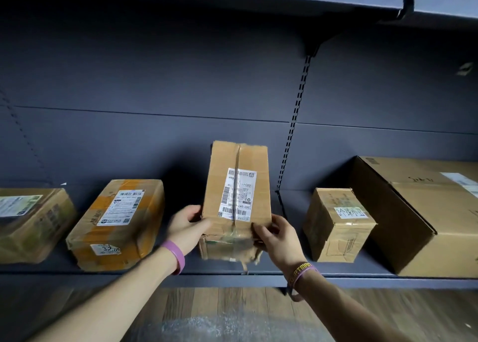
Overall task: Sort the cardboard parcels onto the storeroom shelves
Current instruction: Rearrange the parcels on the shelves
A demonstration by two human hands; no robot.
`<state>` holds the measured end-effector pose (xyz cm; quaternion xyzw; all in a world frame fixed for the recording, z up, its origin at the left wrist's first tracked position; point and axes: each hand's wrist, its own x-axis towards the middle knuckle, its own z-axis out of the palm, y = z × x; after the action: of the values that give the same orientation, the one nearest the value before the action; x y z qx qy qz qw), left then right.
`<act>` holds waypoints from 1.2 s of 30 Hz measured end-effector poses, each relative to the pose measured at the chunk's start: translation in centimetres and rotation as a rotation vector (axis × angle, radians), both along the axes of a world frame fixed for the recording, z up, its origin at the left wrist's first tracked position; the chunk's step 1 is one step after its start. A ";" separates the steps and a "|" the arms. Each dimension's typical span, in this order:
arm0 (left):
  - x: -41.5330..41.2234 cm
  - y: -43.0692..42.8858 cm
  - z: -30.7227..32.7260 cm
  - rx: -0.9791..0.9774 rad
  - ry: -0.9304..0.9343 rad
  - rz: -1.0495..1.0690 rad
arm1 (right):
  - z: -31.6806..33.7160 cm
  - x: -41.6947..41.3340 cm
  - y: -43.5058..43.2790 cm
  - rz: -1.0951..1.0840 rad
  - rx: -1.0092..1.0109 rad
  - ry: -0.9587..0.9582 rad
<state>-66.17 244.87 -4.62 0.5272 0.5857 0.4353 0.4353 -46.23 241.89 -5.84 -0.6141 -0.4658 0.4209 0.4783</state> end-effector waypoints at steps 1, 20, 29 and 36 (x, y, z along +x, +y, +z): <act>0.0 0.3 -0.2 0.003 0.000 0.007 | -0.1 -0.3 0.3 0.005 -0.021 -0.037; 13.9 1.7 2.2 0.143 -0.141 -0.048 | 4.8 8.1 0.0 -0.203 -0.111 -0.706; 28.7 0.9 -2.4 -0.200 0.069 -0.280 | 1.4 24.4 0.4 -0.229 -0.317 -0.640; 32.2 2.1 -2.9 -0.297 0.011 -0.077 | -3.0 26.9 2.6 -0.038 -0.166 -0.243</act>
<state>-33.97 246.93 -7.56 0.4815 0.6255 0.3239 0.5215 -19.37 244.46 -8.87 -0.7065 -0.4721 0.3715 0.3740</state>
